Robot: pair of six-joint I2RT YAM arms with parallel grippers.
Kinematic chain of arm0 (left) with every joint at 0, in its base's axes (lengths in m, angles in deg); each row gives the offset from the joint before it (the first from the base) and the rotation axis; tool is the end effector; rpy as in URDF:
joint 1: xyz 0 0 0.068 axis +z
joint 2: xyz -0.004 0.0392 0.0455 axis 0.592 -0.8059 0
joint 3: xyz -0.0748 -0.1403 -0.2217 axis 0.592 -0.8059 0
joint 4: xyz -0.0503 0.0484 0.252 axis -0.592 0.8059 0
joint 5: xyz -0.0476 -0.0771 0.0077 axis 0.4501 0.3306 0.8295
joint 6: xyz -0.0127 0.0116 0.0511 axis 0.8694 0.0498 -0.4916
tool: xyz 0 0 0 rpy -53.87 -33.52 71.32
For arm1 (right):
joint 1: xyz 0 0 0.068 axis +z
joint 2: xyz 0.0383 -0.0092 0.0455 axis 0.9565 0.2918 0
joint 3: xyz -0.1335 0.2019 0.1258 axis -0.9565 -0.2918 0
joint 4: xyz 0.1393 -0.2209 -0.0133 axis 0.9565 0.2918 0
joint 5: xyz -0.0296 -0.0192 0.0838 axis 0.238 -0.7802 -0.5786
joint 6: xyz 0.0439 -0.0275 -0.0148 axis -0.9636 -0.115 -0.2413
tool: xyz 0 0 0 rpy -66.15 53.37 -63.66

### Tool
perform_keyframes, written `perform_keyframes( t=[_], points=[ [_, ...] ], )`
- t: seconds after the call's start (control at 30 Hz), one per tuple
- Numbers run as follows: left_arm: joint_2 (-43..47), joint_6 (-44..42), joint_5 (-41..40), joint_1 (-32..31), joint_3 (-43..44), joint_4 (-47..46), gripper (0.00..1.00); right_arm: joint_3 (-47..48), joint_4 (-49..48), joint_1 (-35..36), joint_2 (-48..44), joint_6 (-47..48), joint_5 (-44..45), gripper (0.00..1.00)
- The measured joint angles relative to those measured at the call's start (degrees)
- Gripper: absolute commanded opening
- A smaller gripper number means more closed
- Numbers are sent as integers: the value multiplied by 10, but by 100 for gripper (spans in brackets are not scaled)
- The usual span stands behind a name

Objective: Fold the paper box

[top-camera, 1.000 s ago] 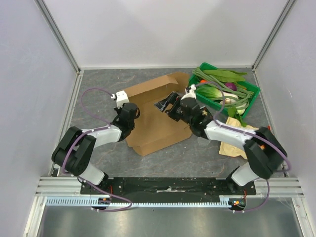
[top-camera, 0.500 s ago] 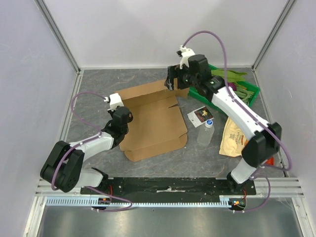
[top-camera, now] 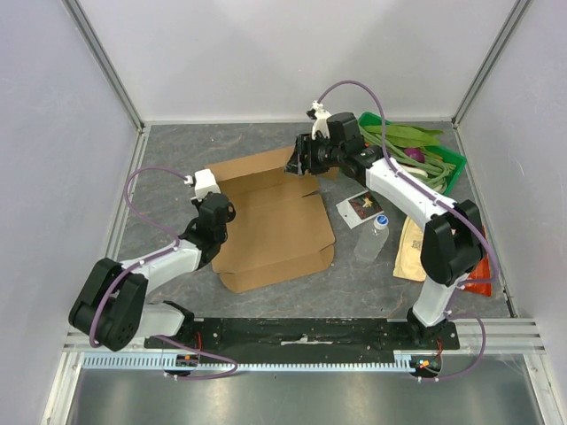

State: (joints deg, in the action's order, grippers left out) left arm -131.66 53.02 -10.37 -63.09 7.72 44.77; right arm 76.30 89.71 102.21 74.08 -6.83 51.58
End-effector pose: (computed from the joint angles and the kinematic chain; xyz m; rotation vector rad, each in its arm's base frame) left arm 0.2414 -0.0970 0.1979 -0.3203 1.8500 0.1046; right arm 0.3601 0.2158 0.3096 -0.2908 2.2375 0.9390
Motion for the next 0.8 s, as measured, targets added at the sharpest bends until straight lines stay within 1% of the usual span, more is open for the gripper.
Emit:
perform_keyframes(
  t=[0.03, 0.07, 0.2, 0.3, 0.33, 0.43, 0.47, 0.6, 0.63, 0.7, 0.73, 0.77, 0.8],
  points=[
    [2, 0, 1, 1, -1, 0, 2, -12, -21, -4, -3, -17, -11, 69],
    [3, 0, 2, 1, -1, 0, 2, -24, -39, -8, -6, -32, -21, 78],
    [10, 0, 4, 1, -5, 0, 2, -85, -137, -39, -19, -113, -70, 79],
    [17, 0, 9, 1, -13, 0, 2, -112, -195, -62, -20, -167, -98, 79],
    [20, 0, 11, 1, -16, 0, 2, -120, -214, -69, -20, -185, -106, 78],
    [23, 0, 14, 1, -18, 0, 2, -125, -252, -78, -20, -224, -117, 69],
    [24, 0, 15, 1, -18, 0, 2, -125, -263, -78, -20, -234, -120, 64],
    [29, 0, 15, 1, -19, 0, 2, -125, -282, -71, -20, -256, -125, 58],
    [30, 0, 15, 1, -19, 0, 2, -125, -282, -68, -20, -260, -124, 49],
    [35, 0, 15, 1, -19, 0, 2, -126, -284, -62, -20, -266, -124, 37],
    [36, 0, 14, 1, -19, 0, 2, -129, -292, -57, -20, -275, -123, 18],
    [37, 0, 14, 1, -20, 0, 2, -132, -303, -54, -20, -281, -123, 7],
    [38, 0, 14, 2, -20, 0, 2, -141, -324, -50, -20, -299, -123, 0]
  ],
)
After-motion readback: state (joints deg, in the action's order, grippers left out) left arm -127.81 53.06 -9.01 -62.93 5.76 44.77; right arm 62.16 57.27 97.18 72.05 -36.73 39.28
